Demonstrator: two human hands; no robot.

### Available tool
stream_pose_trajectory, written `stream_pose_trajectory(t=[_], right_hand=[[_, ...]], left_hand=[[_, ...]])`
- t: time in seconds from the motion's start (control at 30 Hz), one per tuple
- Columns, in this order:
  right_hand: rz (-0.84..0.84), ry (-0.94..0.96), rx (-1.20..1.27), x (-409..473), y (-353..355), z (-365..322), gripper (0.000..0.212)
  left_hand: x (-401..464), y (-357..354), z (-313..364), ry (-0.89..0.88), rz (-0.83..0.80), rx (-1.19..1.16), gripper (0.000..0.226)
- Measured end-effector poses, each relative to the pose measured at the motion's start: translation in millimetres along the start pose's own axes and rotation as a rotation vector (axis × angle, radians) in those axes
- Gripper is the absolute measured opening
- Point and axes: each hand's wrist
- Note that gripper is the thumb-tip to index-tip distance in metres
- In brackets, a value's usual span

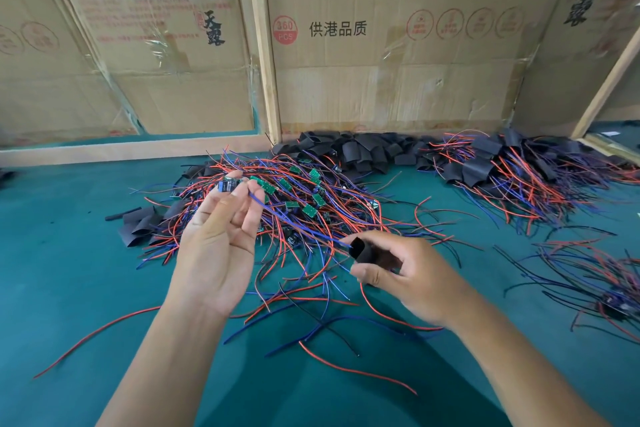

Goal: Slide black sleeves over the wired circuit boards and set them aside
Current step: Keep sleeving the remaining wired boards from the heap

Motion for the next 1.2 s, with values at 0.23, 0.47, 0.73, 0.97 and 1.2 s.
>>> stream_pose_trajectory(t=[0.23,0.47,0.73,0.97,1.2], right_hand=[[0.193,0.119,-0.139,-2,-5,-10,0.031],[0.233,0.128,-0.130,-2,-9,-10,0.031],[0.276,0.103,-0.306,-3,-10,-12,0.035],[0.230,0.111,-0.630,-5,-6,-13,0.036],[0.199,0.146,-0.695,-5,-13,-16,0.033]], left_hand=[[-3,-4,-2,-0.044,0.004,0.016,0.008],[-8,-8,-7,-0.046,-0.038,0.085,0.021],[-18,-5,-31,-0.048,-0.075,0.181,0.027],[-25,-6,-39,-0.022,-0.082,0.229,0.023],[-26,-8,-44,-0.038,-0.043,0.181,0.026]])
Point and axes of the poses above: each hand's wrist, its own x-axis towards the middle knuckle, its own y-axis out of the back of the hand, z = x × y, and after that the axes turned 12 degrees about -x, right-handed
